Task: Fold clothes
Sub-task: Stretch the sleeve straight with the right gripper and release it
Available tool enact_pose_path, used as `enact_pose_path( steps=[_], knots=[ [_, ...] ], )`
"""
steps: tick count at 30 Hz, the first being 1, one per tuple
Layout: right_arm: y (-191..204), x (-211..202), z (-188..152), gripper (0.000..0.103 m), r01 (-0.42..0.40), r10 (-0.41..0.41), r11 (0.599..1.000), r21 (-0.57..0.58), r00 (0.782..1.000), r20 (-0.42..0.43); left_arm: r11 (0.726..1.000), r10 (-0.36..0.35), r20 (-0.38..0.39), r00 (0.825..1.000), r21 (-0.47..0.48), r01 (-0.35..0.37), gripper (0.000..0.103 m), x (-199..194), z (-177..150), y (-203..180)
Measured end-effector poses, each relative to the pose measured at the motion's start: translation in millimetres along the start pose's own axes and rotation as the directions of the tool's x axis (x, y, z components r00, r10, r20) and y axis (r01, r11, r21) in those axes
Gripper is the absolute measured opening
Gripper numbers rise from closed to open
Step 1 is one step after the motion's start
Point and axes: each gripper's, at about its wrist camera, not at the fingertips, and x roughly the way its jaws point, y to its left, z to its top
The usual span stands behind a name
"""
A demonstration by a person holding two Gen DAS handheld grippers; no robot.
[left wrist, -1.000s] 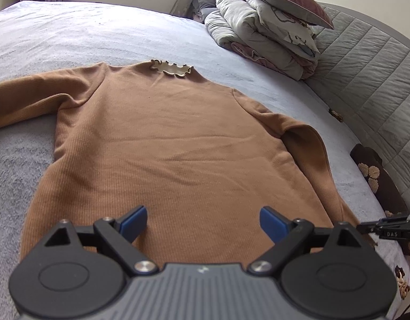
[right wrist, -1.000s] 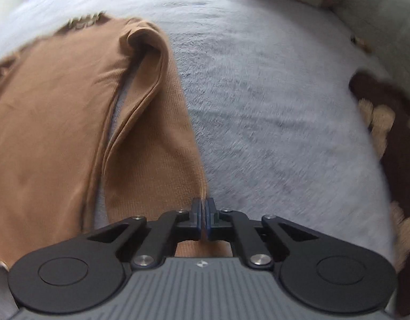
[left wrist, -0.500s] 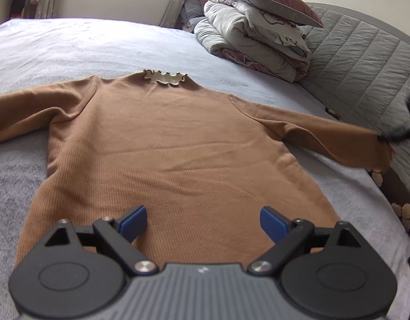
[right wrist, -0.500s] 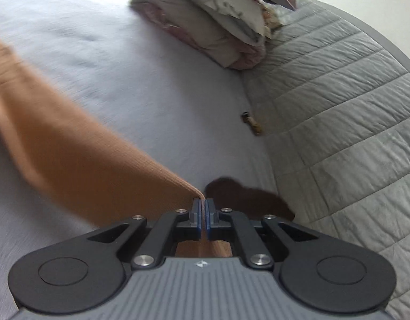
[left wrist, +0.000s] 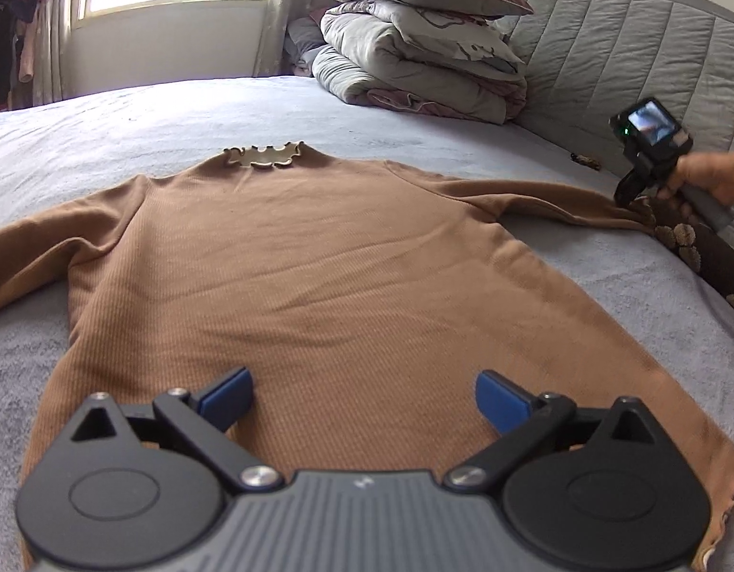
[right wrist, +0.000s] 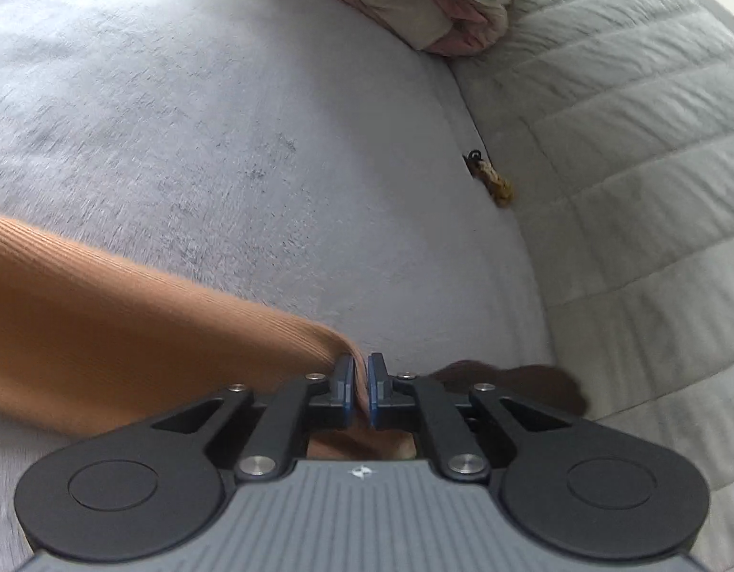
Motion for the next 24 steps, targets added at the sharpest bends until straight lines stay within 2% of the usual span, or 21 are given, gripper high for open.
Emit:
enact_pose_path(
  steps=[3, 4, 5, 7, 10, 15, 16, 18, 19, 20, 21, 22, 24],
  knots=[
    [-23, -10, -6, 0.018, -0.063, 0.059, 0.987, 0.148, 0.998, 0.031, 1.0, 0.002, 0.002, 1.0, 0.001, -0.002, 0.101, -1, -1, -1],
    [-35, -16, -9, 0.025, -0.096, 0.089, 0.975, 0.198, 0.995, 0.047, 1.0, 0.004, 0.002, 1.0, 0.004, -0.004, 0.101, -1, -1, -1],
    [-47, -21, -12, 0.034, -0.131, 0.12, 0.96, 0.249, 0.991, 0.061, 1.0, 0.005, 0.002, 1.0, 0.006, -0.005, 0.101, -1, -1, -2],
    [-69, -27, -23, 0.04, -0.215, 0.203, 0.914, 0.345, 0.977, 0.071, 1.0, 0.006, 0.0, 1.0, 0.007, -0.006, 0.101, -1, -1, -2],
    [-87, -25, -45, 0.04, -0.31, 0.326, 0.81, 0.499, 0.944, 0.057, 1.0, 0.007, 0.0, 1.0, 0.005, -0.007, 0.101, -1, -1, -3],
    [-87, -15, -80, 0.04, -0.426, 0.493, 0.582, 0.693, 0.862, 0.117, 1.0, 0.009, 0.0, 1.0, 0.004, -0.009, 0.101, -1, -2, -3],
    [-83, -19, -85, 0.039, -0.414, 0.478, 0.568, 0.711, 0.87, 0.125, 1.0, 0.009, 0.0, 1.0, 0.004, -0.009, 0.101, -1, -2, -3],
    [-77, -40, -88, 0.039, -0.32, 0.321, 0.604, 0.73, 0.936, 0.144, 1.0, 0.008, 0.0, 1.0, 0.004, -0.008, 0.101, -1, -2, -3],
    [-75, -50, -89, 0.039, -0.282, 0.246, 0.627, 0.726, 0.956, 0.159, 1.0, 0.008, 0.0, 1.0, 0.004, -0.008, 0.101, -1, -2, -3],
    [-71, -56, -85, 0.04, -0.275, 0.207, 0.671, 0.688, 0.961, 0.183, 1.0, 0.008, -0.001, 1.0, 0.004, -0.008, 0.101, -1, -2, -3],
    [-69, -58, -81, 0.04, -0.278, 0.216, 0.697, 0.661, 0.96, 0.175, 1.0, 0.008, -0.001, 1.0, 0.005, -0.008, 0.101, -1, -2, -3],
    [-68, -55, -78, 0.04, -0.285, 0.251, 0.694, 0.661, 0.956, 0.15, 1.0, 0.008, -0.001, 1.0, 0.005, -0.008, 0.101, -1, -2, -3],
    [-68, -46, -78, 0.04, -0.316, 0.329, 0.631, 0.708, 0.936, 0.125, 1.0, 0.009, -0.002, 1.0, 0.009, -0.009, 0.101, -1, -2, -3]
  ],
)
